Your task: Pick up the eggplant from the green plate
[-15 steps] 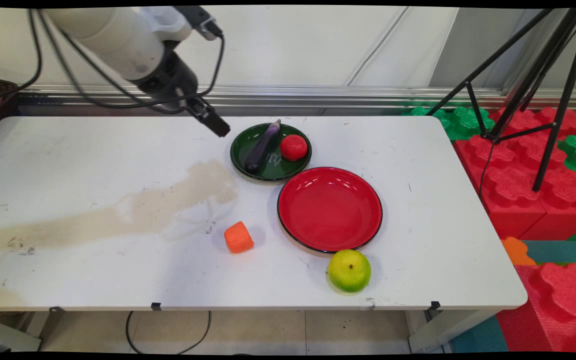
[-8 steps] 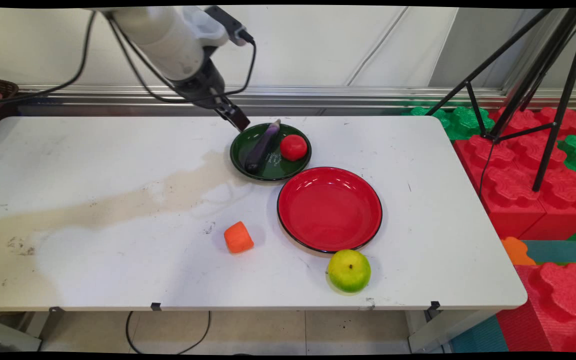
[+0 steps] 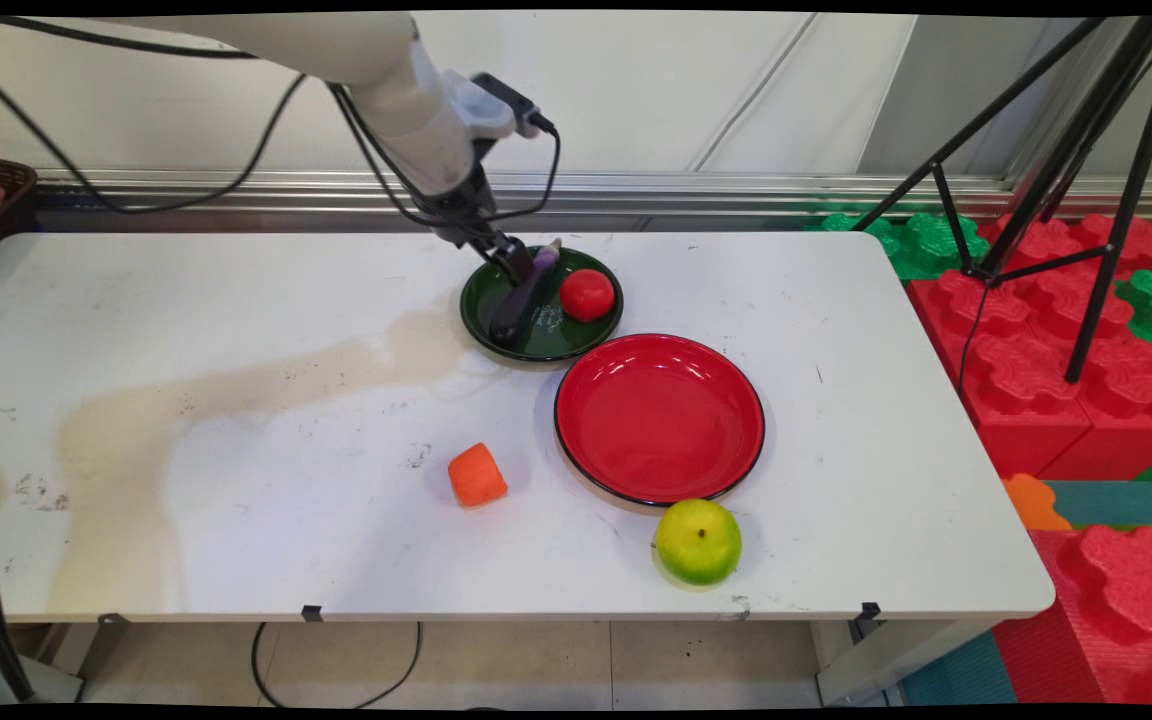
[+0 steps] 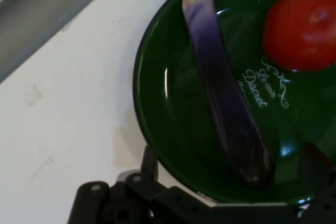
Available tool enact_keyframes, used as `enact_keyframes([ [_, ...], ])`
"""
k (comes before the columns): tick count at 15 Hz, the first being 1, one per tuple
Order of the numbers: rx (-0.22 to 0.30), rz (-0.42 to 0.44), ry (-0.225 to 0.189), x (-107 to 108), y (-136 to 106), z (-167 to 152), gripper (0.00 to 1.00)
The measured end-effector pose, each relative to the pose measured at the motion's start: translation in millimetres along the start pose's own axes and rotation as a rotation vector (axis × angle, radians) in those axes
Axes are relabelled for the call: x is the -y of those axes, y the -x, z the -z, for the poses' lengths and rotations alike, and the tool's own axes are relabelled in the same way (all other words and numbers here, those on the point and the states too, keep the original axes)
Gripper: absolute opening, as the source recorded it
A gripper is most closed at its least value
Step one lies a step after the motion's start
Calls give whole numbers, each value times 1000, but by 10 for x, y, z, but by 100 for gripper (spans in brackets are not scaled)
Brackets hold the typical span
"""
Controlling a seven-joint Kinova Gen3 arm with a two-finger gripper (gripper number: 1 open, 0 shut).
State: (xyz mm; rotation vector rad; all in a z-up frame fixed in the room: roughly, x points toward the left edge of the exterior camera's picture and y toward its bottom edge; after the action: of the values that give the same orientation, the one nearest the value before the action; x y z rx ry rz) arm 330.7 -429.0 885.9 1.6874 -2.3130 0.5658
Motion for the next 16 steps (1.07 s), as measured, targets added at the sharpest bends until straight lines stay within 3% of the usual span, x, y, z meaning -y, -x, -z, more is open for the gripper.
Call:
enact_keyframes([
  [10,59,68,21,-107,-235,-827,100],
  [16,76,105,25,-135,-284,-1135,100],
])
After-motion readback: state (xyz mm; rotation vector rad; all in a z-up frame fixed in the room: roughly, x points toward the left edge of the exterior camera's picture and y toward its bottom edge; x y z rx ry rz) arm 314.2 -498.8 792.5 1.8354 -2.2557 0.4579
